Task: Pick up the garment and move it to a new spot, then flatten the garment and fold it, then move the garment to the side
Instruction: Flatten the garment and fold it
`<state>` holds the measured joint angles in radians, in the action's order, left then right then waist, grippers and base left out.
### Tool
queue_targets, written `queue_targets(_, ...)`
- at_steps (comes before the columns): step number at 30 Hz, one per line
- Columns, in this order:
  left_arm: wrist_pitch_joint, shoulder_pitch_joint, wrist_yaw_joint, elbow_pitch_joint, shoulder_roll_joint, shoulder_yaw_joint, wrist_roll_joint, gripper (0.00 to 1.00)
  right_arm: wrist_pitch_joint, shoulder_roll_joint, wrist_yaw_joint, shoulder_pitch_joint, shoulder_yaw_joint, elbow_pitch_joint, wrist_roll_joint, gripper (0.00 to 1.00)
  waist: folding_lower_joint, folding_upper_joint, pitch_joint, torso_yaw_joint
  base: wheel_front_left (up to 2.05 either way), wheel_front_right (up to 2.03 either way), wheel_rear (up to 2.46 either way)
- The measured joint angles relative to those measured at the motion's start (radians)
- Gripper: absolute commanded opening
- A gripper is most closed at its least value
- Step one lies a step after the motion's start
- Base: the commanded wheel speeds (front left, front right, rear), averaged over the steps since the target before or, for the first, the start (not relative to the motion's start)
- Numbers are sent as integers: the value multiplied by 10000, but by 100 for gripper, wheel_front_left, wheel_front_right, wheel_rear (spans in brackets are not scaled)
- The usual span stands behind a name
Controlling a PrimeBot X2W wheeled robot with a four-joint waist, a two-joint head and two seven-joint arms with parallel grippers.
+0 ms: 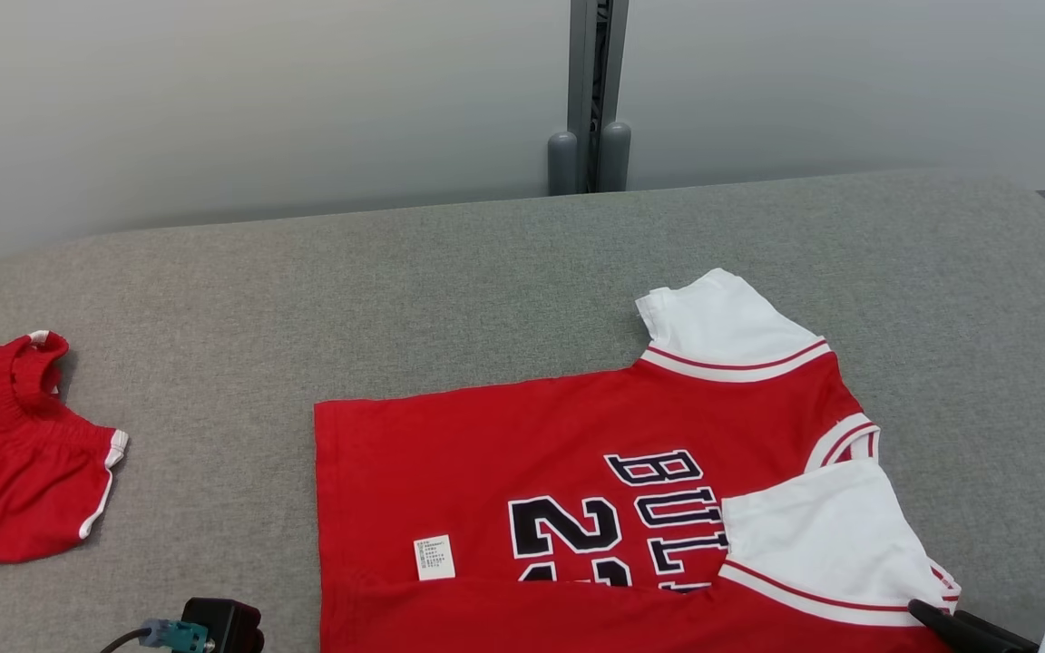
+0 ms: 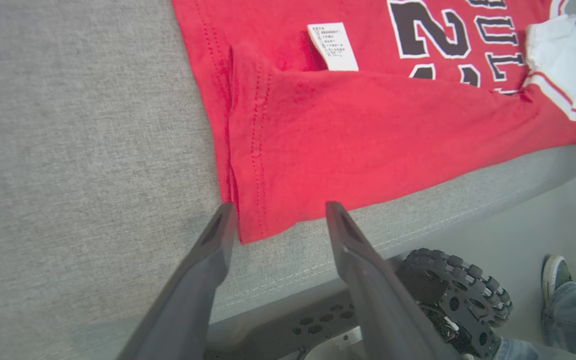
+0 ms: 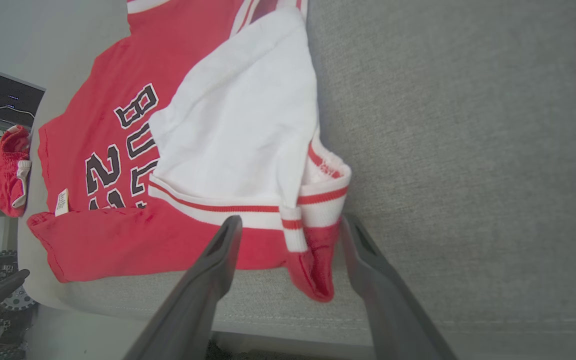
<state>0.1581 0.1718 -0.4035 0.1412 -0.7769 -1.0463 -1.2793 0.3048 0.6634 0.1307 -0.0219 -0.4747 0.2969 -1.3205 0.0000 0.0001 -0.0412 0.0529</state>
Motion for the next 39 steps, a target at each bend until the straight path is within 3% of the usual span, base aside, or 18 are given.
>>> queue_targets(15,-307,31,-447,360,-244,213,284,100,729,-844,0,666,2370,-888,1728,100,0,0,-14,-38,0,0,0)
queue_targets(20,-1047,409,-731,215,-180,579,796,100,880,-1430,0,787,3835,-1607,2922,100,0,0,-45,-16,0,0,0)
queue_targets(27,-1599,1047,-844,-228,42,842,1356,100,1465,-2347,0,98,5099,-2293,4525,100,0,0,-298,49,0,0,0)
queue_targets(33,-1764,1969,-681,-895,454,995,1732,100,1490,-3085,0,-1548,5298,-2360,5614,100,0,0,-807,55,0,0,0)
queue_targets(39,-1701,2974,-176,-1919,970,897,2128,100,1139,-3323,0,-3087,5235,-1329,6385,100,0,0,-1415,-103,0,0,0)
